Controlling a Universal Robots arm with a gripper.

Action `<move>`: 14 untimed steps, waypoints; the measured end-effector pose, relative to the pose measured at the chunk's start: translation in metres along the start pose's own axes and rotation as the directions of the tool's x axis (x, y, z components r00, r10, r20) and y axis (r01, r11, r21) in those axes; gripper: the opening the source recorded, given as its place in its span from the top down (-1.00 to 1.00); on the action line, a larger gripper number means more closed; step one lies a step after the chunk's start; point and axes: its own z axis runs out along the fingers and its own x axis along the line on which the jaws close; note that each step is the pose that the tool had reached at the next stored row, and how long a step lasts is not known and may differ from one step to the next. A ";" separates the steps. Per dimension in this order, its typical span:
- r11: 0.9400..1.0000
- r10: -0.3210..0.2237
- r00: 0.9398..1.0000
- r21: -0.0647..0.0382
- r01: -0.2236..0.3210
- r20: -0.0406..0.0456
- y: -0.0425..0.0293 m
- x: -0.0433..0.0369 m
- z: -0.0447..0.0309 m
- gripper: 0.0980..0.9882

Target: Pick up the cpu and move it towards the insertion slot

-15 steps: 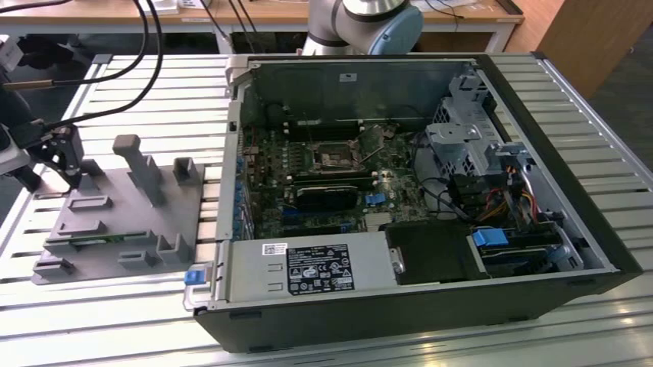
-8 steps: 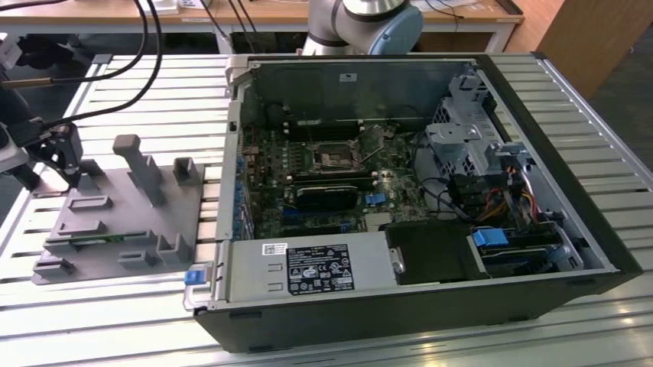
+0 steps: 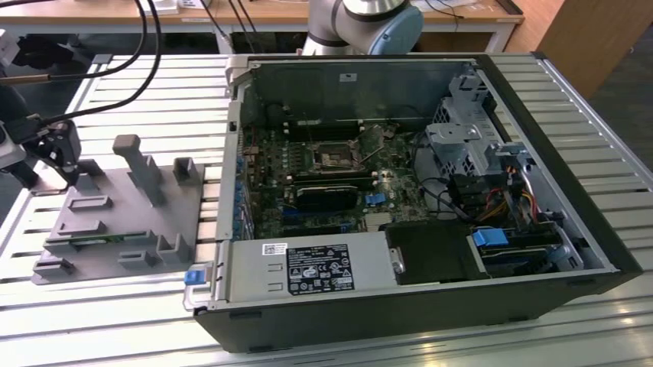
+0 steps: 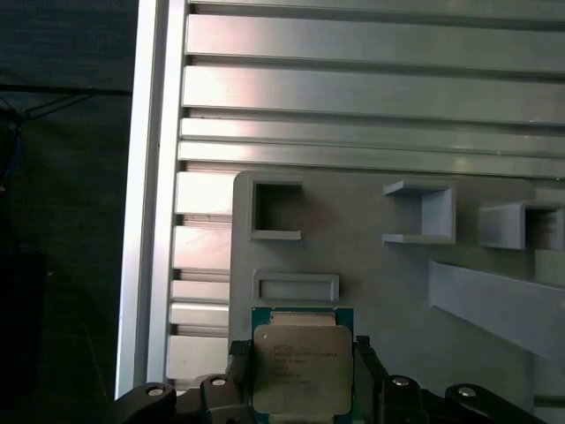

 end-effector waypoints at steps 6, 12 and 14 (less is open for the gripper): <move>1.000 0.000 1.000 0.000 0.000 0.000 0.0001 0.0000 -0.0019 0.00; 1.000 0.000 1.000 0.000 0.000 0.000 0.0002 0.0000 -0.0041 0.00; 1.000 0.000 1.000 0.000 0.000 0.000 0.0002 0.0000 -0.0049 0.00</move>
